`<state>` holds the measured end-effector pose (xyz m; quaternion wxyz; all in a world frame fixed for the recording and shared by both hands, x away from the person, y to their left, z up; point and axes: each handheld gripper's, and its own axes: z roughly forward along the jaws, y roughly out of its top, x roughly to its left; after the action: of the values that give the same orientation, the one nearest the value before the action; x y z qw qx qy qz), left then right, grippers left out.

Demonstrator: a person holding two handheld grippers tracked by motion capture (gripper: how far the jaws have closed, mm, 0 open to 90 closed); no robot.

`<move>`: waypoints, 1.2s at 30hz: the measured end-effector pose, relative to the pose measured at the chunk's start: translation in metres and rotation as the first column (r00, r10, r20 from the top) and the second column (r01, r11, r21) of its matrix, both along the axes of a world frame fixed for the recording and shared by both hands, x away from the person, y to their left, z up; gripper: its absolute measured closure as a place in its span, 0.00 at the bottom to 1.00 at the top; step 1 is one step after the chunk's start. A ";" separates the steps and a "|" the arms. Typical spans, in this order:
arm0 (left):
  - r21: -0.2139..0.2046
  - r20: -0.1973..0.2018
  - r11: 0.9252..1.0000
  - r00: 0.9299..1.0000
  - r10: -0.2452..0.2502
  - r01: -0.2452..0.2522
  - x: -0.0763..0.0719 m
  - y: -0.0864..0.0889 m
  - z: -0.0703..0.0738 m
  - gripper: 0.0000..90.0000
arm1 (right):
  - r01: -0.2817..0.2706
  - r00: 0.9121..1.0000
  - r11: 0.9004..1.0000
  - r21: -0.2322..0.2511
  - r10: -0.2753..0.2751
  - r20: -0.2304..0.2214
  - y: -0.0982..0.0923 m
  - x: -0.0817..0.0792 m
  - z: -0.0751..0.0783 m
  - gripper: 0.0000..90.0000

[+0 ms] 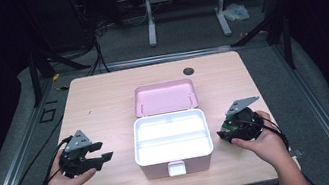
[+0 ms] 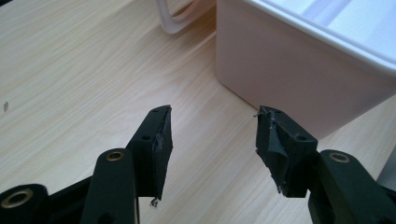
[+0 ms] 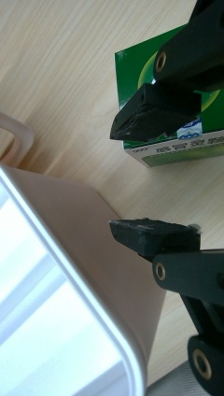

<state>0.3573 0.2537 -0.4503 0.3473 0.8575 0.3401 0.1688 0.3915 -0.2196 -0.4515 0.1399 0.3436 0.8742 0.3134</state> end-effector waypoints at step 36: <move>0.256 -0.159 0.896 0.930 -0.332 0.363 0.062 -0.098 0.080 0.70 | -0.011 1.000 1.000 -0.012 0.011 -0.002 -0.015 -0.001 0.003 0.57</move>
<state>0.4191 0.1554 -0.3705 0.2272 0.9529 0.1726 0.1026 0.3904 -0.2341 -0.4481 0.1392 0.3381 0.8781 0.3087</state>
